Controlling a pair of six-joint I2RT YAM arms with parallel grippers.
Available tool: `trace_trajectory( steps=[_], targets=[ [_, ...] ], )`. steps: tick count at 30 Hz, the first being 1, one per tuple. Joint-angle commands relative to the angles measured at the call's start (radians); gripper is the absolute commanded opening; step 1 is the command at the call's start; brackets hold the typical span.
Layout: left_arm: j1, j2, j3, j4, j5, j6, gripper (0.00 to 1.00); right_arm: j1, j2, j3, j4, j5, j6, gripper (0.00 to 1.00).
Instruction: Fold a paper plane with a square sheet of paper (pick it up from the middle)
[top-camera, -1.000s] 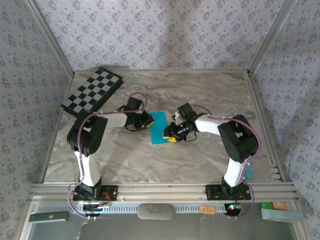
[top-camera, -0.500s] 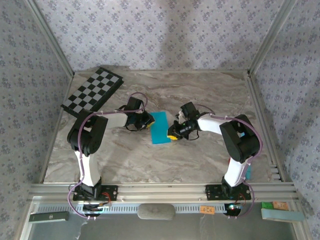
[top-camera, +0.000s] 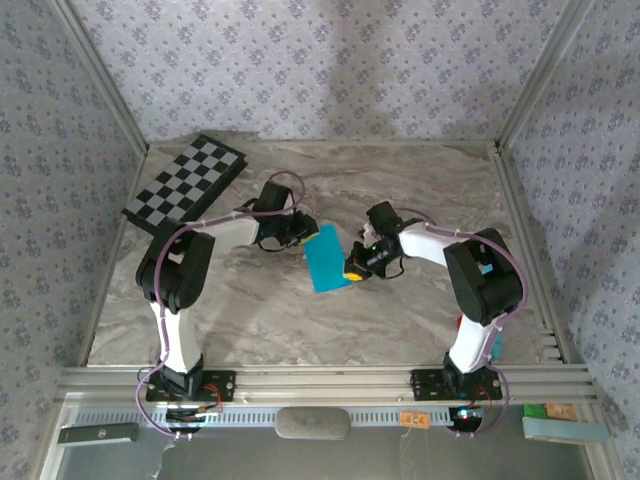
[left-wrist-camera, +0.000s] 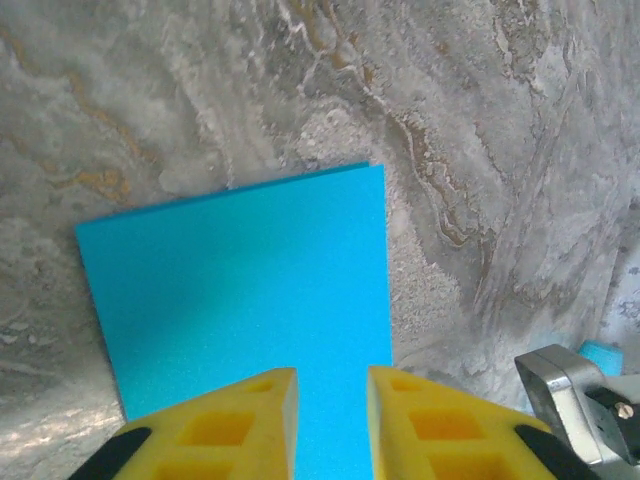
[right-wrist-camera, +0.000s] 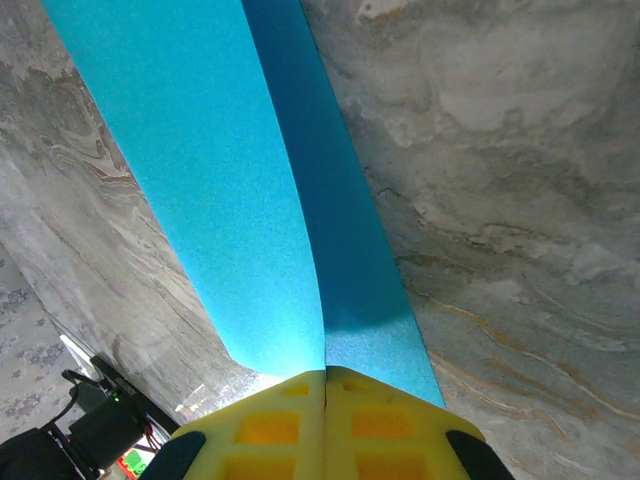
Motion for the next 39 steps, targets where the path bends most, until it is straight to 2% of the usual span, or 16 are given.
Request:
trace_trajectory(
  steps=[1,7,21,39],
  targets=[
    [0.002,0.047,0.039,-0.086,-0.022,0.056,0.22,-0.009,-0.027,0.031,-0.079,0.017,-0.039,0.0],
    [0.001,0.093,0.054,-0.137,-0.048,0.067,0.18,-0.007,-0.017,0.056,-0.091,0.013,-0.038,0.0],
    [0.0,0.137,0.058,-0.148,-0.037,0.086,0.16,0.058,0.078,0.154,0.096,-0.007,0.058,0.0],
    [-0.001,0.14,0.05,-0.136,-0.015,0.083,0.16,0.094,0.165,0.18,0.114,0.029,0.061,0.0]
  ],
)
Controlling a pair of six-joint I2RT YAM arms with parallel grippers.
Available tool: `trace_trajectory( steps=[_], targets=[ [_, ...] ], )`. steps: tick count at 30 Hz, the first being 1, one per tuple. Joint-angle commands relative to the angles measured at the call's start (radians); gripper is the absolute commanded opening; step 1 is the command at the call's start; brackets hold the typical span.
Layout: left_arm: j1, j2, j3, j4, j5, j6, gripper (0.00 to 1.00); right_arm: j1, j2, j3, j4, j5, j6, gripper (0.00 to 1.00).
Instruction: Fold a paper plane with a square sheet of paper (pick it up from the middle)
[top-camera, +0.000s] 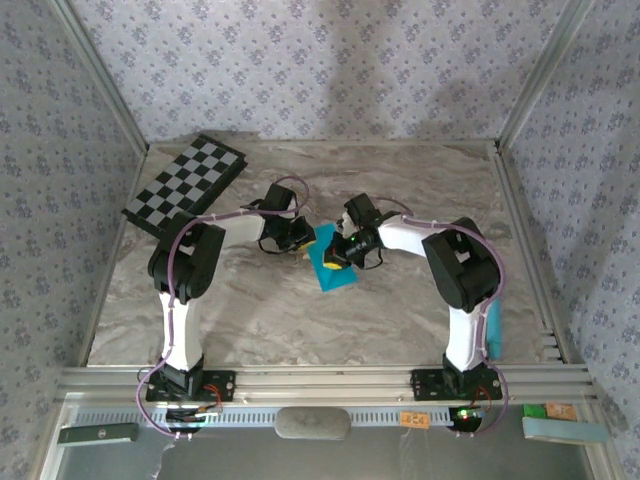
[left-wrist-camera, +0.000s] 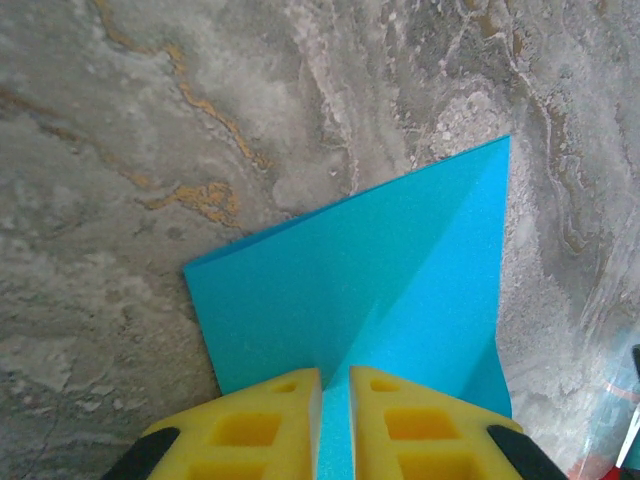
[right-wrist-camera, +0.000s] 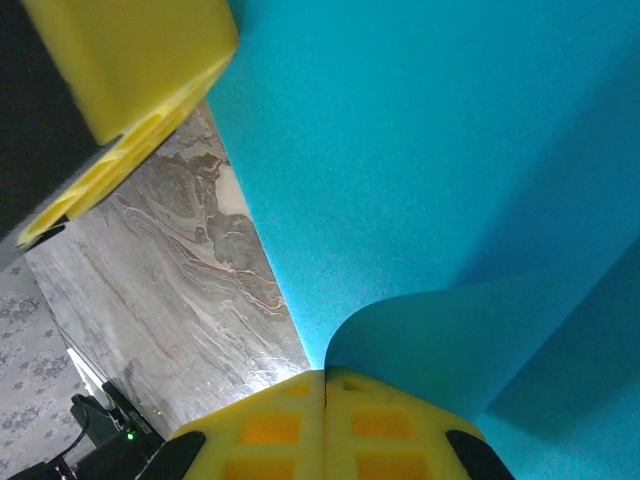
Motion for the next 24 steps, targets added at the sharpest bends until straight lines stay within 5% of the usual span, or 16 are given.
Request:
trace_trajectory(
  steps=[1,24],
  targets=[
    [-0.002,0.038,-0.005,-0.045,0.002,0.015,0.16,0.007,0.017,0.021,0.01,0.011,0.011,0.0],
    [-0.004,0.044,-0.014,-0.041,0.003,0.006,0.16,0.009,0.041,0.021,0.045,0.028,0.021,0.0]
  ],
)
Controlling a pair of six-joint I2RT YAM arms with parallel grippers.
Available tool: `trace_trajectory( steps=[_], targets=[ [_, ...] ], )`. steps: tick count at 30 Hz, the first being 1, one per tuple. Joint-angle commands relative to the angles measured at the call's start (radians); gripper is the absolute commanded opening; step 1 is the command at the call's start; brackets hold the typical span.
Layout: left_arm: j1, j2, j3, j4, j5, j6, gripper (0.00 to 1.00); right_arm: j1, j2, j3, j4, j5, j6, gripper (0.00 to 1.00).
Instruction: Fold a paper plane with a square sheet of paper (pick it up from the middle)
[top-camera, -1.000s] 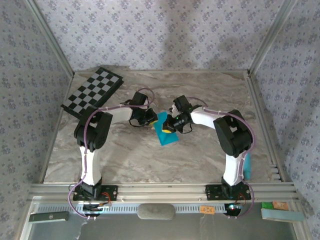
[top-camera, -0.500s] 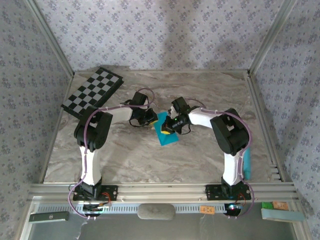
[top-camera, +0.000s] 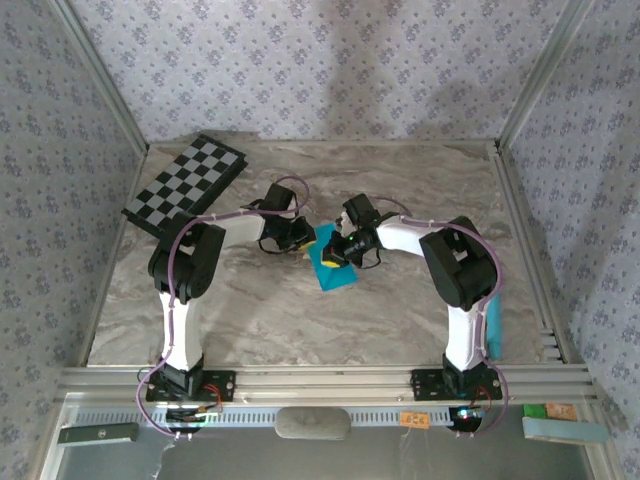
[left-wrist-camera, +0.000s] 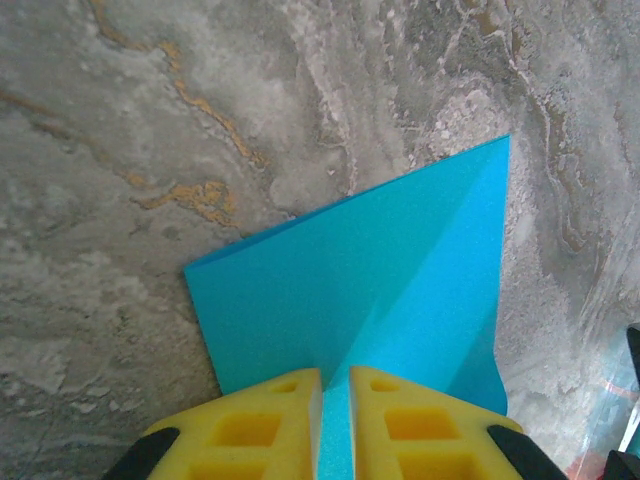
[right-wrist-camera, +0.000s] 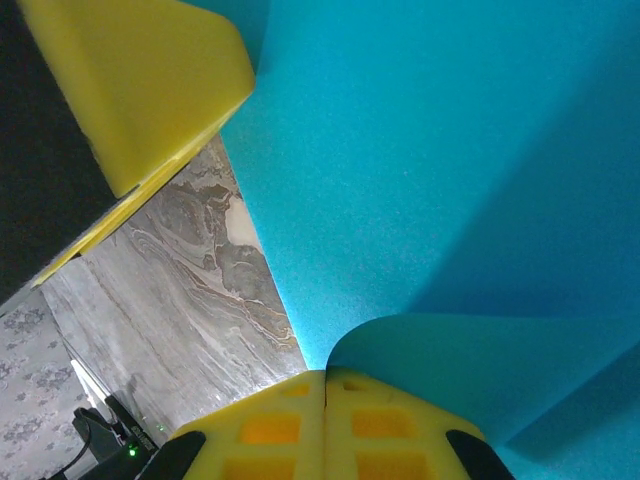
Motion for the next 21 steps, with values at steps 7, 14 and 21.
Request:
trace_trajectory(
  steps=[7,14,21],
  targets=[
    [-0.004,0.041,-0.017,-0.039,-0.001,0.003,0.16,0.006,0.03,0.02,-0.001,0.032,0.006,0.0],
    [-0.004,0.039,-0.017,-0.041,-0.001,0.003,0.16,0.006,0.037,0.02,0.004,0.033,0.009,0.0],
    [-0.004,0.041,-0.02,-0.039,0.0,-0.001,0.16,0.005,0.038,0.02,0.015,0.039,0.016,0.0]
  ],
)
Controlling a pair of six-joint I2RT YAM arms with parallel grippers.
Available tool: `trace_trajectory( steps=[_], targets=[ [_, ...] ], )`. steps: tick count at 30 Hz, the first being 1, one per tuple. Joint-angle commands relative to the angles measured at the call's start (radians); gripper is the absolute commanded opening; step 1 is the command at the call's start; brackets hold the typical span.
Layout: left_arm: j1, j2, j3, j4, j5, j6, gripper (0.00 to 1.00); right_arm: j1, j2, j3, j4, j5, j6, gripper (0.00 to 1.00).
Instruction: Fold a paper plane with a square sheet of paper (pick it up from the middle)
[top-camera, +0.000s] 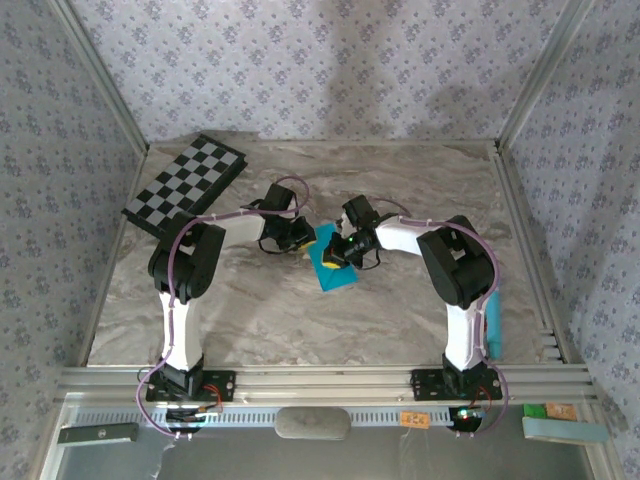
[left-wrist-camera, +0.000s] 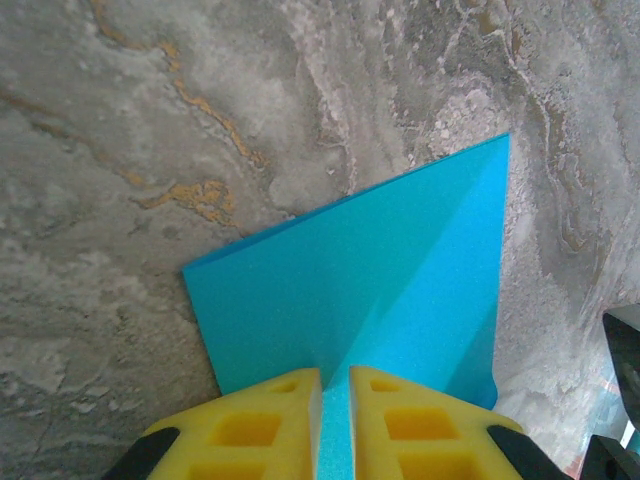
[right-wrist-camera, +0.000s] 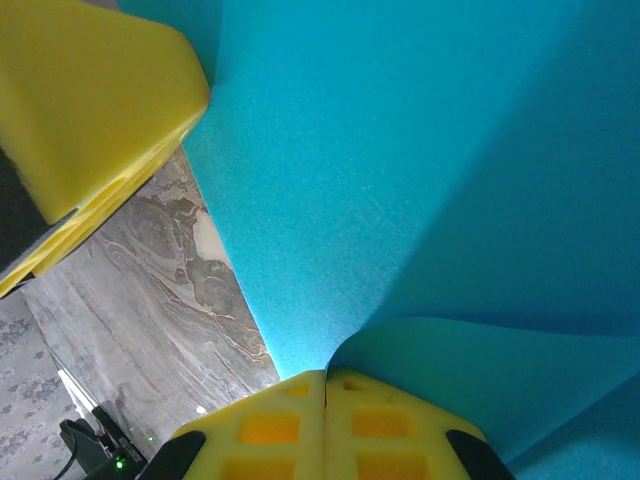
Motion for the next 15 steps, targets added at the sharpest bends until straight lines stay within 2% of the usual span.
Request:
trace_trajectory(
  steps=[1,15],
  targets=[
    [-0.003,0.041,-0.022,-0.04,-0.002,0.001,0.16,0.005,0.019,0.02,0.009,0.025,0.017,0.0],
    [-0.004,0.041,-0.024,-0.035,-0.003,-0.001,0.16,0.001,0.023,0.007,0.012,0.033,0.025,0.0]
  ],
)
